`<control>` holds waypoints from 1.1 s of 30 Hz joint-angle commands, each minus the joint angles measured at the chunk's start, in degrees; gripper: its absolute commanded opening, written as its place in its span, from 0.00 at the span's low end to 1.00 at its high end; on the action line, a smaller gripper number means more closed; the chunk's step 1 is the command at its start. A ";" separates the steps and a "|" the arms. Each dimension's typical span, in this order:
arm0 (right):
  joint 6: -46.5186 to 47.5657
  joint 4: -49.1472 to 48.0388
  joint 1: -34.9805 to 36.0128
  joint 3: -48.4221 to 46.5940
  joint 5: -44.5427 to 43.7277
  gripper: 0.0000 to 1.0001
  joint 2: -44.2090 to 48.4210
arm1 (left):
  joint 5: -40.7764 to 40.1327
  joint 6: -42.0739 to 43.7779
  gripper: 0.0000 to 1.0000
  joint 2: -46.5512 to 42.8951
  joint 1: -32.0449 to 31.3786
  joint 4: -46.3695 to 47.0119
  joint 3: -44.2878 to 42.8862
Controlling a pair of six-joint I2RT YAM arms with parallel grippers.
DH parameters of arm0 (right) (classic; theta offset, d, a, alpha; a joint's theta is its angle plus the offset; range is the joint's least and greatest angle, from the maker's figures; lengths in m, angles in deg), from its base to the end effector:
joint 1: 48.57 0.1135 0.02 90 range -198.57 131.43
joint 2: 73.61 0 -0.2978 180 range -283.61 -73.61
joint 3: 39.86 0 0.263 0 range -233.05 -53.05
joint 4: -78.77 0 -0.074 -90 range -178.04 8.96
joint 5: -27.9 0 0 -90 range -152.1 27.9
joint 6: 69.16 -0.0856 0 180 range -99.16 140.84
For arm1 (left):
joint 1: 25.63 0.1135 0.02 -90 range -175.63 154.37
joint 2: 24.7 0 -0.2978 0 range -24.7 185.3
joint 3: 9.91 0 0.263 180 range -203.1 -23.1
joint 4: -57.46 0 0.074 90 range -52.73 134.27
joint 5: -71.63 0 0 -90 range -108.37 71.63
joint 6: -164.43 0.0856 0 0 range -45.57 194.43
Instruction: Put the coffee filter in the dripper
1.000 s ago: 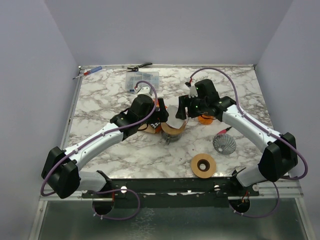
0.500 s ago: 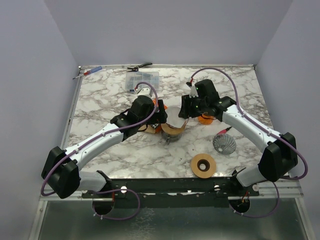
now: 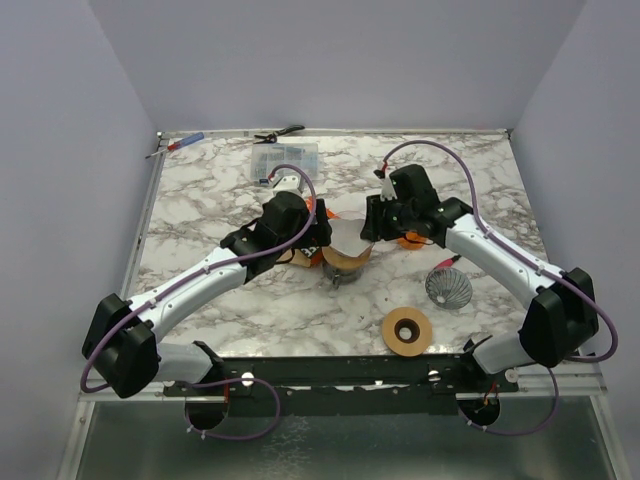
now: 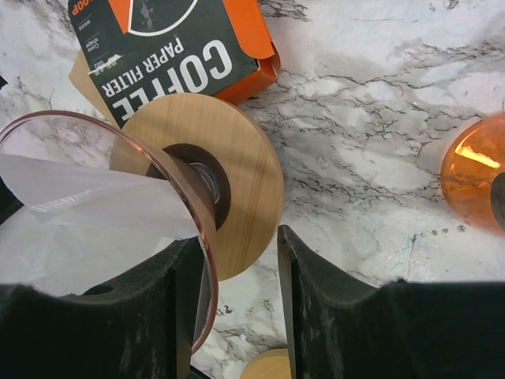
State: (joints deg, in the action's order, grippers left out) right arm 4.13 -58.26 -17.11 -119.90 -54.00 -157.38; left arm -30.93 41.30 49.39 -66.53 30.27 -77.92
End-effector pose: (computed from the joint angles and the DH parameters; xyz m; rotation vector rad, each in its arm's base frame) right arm 0.2999 0.1976 0.2769 -0.3828 2.4207 0.5552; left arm 0.2628 -0.2031 0.2856 0.0185 2.1811 -0.5164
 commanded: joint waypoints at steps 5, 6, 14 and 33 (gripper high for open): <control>-0.01 1.64 -0.59 0.72 -3.19 0.43 2.54 | -3.60 1.32 0.95 -1.58 -0.12 -2.14 -0.22; 0.01 1.49 -0.59 0.64 -2.87 0.43 2.57 | -3.68 1.30 0.96 -1.54 -0.14 -2.12 -0.38; 1.15 -2.12 -0.53 0.16 5.29 0.60 2.69 | 1.23 1.75 0.99 -0.74 -0.22 -1.64 -2.48; 3.52 -3.88 -0.53 -3.43 9.11 0.86 -3.23 | 4.83 1.35 0.99 2.06 -1.31 1.32 -3.33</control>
State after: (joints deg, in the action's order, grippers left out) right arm 6.34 -61.67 -17.46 -121.28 -46.46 -158.91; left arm -26.51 42.74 49.54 -67.30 31.30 -79.67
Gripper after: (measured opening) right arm 0.853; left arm 0.987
